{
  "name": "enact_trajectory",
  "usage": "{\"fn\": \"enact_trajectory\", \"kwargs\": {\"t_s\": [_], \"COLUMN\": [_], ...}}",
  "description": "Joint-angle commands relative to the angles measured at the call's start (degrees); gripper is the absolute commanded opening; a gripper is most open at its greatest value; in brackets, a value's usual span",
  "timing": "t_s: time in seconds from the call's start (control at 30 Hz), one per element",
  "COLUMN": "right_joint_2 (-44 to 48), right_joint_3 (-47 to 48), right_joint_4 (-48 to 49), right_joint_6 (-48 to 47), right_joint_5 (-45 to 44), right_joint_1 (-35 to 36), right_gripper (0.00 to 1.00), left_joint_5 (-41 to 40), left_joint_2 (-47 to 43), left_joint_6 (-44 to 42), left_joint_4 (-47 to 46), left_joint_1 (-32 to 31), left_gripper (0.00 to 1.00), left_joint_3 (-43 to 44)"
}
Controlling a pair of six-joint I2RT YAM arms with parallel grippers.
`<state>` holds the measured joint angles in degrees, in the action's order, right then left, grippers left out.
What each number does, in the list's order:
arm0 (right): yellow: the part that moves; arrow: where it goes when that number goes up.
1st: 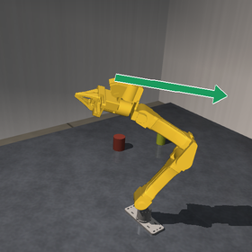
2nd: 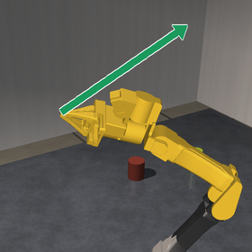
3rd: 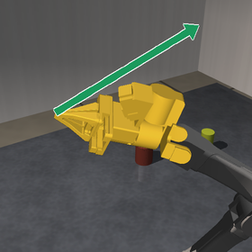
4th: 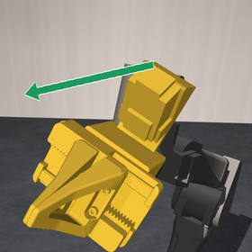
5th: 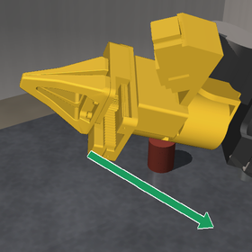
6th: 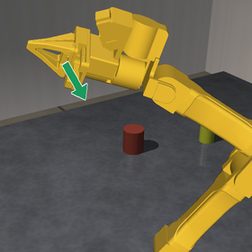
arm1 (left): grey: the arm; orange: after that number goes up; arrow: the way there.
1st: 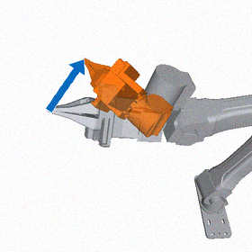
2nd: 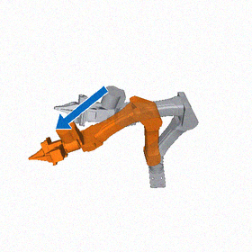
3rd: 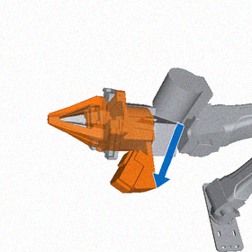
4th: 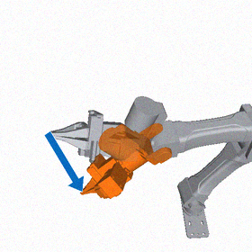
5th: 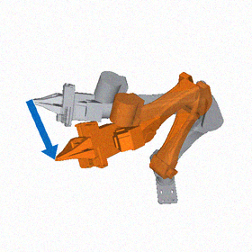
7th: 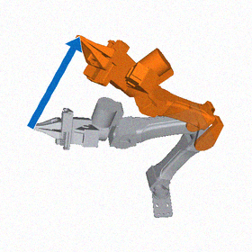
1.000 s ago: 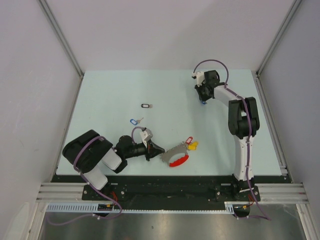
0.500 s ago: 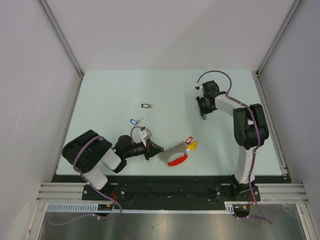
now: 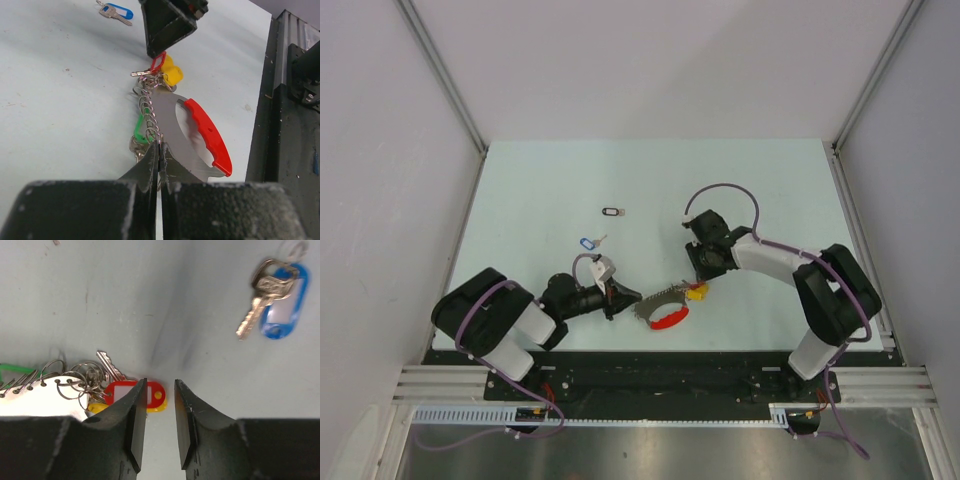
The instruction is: Put the keys on the keyring
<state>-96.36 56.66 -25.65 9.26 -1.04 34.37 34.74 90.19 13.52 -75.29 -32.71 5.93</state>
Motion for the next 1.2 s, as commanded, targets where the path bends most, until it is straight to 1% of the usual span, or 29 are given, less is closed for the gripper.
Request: {"fn": "enact_trajectory", "kwargs": {"t_s": [0.0, 0.03, 0.1, 0.17, 0.27, 0.33, 0.5, 0.6, 0.73, 0.9, 1.17], "right_joint_2": [7.7, 8.3, 8.6, 8.5, 6.7, 4.8, 2.1, 1.2, -1.1, -3.8, -7.7], "right_joint_3": [0.1, 0.1, 0.0, -0.1, -0.2, -0.2, -0.2, -0.2, -0.2, 1.1, 4.2], "right_joint_4": [3.9, 4.8, 7.4, 9.4, 13.8, 16.7, 20.8, 21.5, 23.3, 23.5, 19.6], "right_joint_6": [-3.7, -5.2, -8.3, -9.1, -13.6, -15.4, -16.0, -16.3, -16.8, -16.4, -16.9], "right_joint_5": [-7.8, -9.7, -9.9, -8.0, -6.1, -2.6, 0.3, -0.7, -7.8, -13.9, -15.3], "right_joint_1": [0.1, -0.6, -2.0, -4.9, -7.8, -9.1, -12.6, -11.4, -8.4, -7.0, -5.8], "right_gripper": [0.35, 0.35, 0.36, 0.36, 0.36, 0.36, 0.36, 0.36, 0.36, 0.33, 0.27], "left_joint_5": [-0.5, -0.4, -0.4, -0.4, -0.1, 0.1, 0.1, 0.2, 0.6, 0.3, 0.6], "left_joint_2": [0.0, 0.1, 0.2, 0.3, 0.7, 0.9, 1.2, 1.7, 2.4, 2.0, 2.0], "left_joint_6": [0.0, 0.0, 0.0, 0.0, 0.2, 0.3, 0.3, 0.3, 0.7, 0.7, 0.9], "left_joint_4": [-23.6, -23.6, -23.6, -23.6, -23.6, -23.6, -23.6, -23.6, -23.6, -23.6, -23.6], "left_joint_1": [0.5, 0.5, 0.5, 0.5, 0.5, 0.5, 0.5, 0.5, 0.5, 0.5, 0.4], "left_gripper": [0.00, 0.00, 0.00, 0.01, 0.00, 0.00, 0.00, 0.00, 0.00, 0.01, 0.00], "left_joint_3": [-0.2, -0.2, -0.1, 0.0, 0.2, 0.3, 0.4, 0.6, 1.0, 0.8, 0.9]}}
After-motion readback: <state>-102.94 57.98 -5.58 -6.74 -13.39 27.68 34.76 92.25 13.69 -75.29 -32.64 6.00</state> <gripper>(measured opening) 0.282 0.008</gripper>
